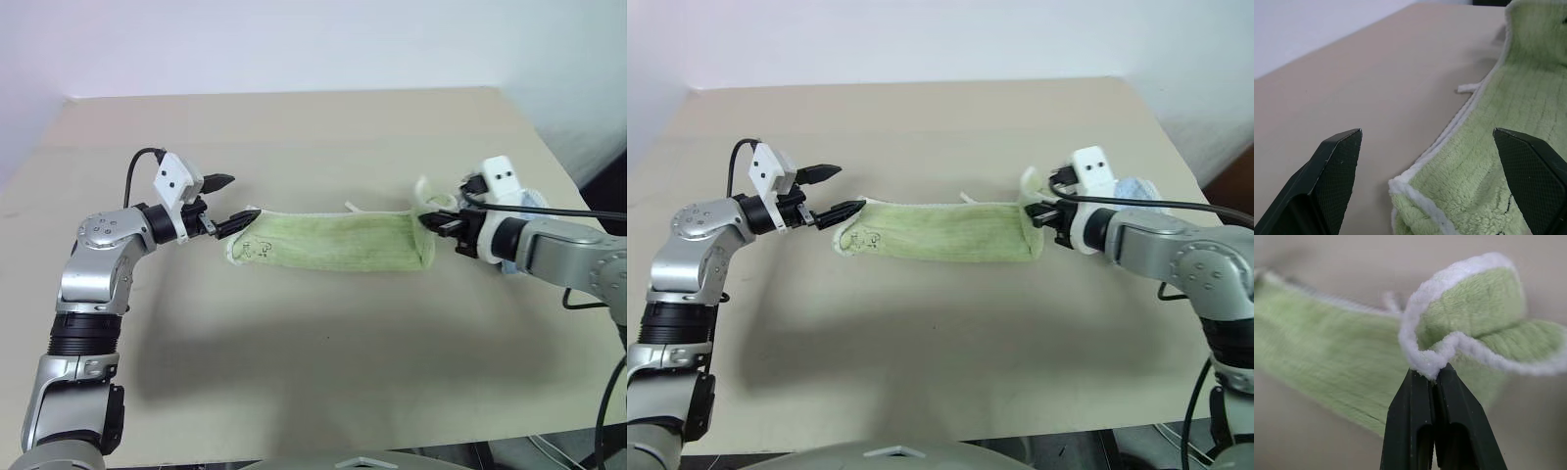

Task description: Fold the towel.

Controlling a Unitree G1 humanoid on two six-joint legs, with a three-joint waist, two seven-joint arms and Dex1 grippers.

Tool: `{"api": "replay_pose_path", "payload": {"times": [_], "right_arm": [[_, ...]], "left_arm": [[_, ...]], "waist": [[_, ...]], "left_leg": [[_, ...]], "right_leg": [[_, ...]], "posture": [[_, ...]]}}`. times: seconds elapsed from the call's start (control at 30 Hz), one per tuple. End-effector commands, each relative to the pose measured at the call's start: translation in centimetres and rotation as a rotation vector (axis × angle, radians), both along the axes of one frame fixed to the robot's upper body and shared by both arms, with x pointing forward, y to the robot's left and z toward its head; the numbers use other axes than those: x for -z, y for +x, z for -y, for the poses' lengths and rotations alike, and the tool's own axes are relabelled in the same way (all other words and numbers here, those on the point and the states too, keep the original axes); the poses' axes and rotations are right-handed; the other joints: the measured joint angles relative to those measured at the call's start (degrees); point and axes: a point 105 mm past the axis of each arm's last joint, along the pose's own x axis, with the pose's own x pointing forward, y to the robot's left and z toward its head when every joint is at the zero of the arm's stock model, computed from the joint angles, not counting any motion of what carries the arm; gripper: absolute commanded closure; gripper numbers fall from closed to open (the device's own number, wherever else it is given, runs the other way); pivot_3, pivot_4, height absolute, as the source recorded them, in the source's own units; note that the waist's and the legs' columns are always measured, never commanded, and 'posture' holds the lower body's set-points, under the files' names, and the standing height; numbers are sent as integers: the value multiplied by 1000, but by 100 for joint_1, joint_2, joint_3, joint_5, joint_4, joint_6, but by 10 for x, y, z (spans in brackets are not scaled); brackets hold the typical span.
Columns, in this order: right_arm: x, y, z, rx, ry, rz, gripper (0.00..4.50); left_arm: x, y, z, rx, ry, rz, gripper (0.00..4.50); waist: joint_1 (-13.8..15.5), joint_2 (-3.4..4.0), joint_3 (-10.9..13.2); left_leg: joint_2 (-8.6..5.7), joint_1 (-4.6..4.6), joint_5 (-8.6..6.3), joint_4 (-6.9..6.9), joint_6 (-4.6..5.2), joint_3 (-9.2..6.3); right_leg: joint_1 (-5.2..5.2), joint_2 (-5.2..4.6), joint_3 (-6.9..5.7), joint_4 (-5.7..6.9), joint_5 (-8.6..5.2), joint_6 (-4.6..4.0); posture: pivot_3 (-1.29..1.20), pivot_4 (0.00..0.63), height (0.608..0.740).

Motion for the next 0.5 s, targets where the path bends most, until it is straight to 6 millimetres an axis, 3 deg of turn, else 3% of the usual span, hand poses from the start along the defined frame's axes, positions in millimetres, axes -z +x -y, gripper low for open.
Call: {"api": "replay_pose_path", "payload": {"times": [0.03, 0.23, 0.5], "right_arm": [[3, 5, -35, -164, -91, 46, 4439], [28, 6, -76, -331, -147, 21, 4439], [35, 13, -84, -337, -137, 32, 4439]], "left_arm": [[-12, 1, 5, 10, -1, 57, 0], [-14, 0, 6, 5, -12, 68, 0], [-14, -3, 3, -8, -12, 71, 0]], "waist": [[-2, 0, 0], [9, 0, 0], [-9, -1, -1]], "left_leg": [[-1, -8, 0, 1, 0, 0], [-3, -20, 1, -2, -2, 0], [-14, -24, 1, -1, -2, -1]], "right_leg": [[-9, 0, 0, 1, 1, 1], [-34, 0, 0, 16, 6, 5], [-40, -3, 2, 21, 12, -4]], "posture": [[0, 150, 728], [0, 150, 728], [0, 150, 728]]}}
